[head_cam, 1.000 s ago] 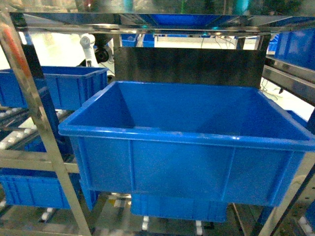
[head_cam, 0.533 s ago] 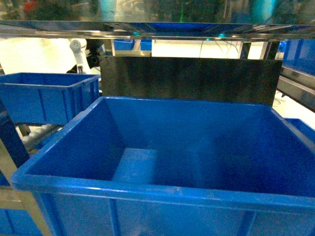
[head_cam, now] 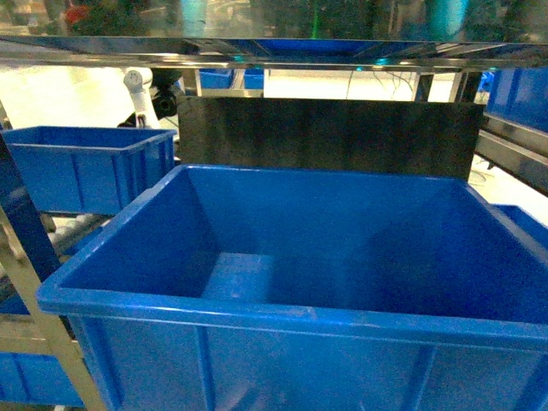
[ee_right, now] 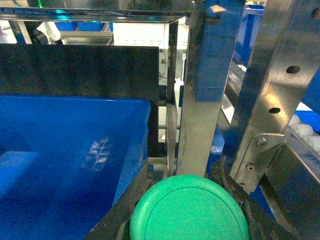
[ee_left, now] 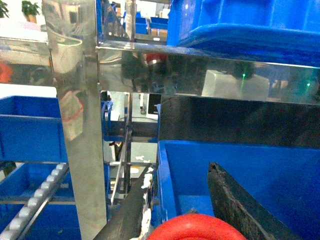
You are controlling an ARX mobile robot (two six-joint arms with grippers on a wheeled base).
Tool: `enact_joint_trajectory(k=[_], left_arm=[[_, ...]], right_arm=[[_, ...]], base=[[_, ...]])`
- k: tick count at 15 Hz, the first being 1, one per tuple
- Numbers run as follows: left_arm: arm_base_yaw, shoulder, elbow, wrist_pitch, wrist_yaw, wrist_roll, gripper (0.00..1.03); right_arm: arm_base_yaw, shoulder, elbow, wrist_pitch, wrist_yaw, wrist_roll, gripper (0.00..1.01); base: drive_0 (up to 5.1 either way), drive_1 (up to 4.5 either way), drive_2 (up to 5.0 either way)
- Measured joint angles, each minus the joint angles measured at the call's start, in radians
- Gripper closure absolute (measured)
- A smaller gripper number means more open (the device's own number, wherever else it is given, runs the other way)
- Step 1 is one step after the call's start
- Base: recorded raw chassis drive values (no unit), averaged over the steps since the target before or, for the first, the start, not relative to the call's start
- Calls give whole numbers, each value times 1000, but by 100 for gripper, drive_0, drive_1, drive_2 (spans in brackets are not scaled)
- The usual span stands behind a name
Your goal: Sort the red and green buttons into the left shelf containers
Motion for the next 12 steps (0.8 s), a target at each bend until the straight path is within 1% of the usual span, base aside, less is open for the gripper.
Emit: enact_joint_trajectory(k=[3, 4, 6, 7, 8, 10, 11, 12], left_arm=[[0, -6, 0, -1, 3, 0, 75], [0, -5, 0, -2, 2, 0, 75], [0, -5, 0, -1, 1, 0, 75], [0, -5, 0, -1, 3, 0, 75], [0, -5, 0, -1, 3, 0, 75], [0, -5, 0, -1, 2, 0, 75], [0, -5, 0, -1, 3, 0, 75], [0, -5, 0, -1, 3, 0, 75]], right_arm=[[1, -2, 0, 3, 3, 0, 70], [20, 6, 1, 14, 8, 1, 70], [115, 45, 22, 16, 57, 2, 70], [181, 76, 32, 29, 98, 2, 70], [232, 99, 42, 35, 123, 11, 70], [343, 164, 71, 72, 198, 13, 70], [372, 200, 94, 66, 229, 22, 70], [402, 220, 107, 60, 249, 22, 70]], base=[[0, 0, 0], [0, 0, 0], [0, 0, 0], [0, 0, 0], [0, 0, 0], [0, 0, 0], [0, 0, 0], [0, 0, 0]])
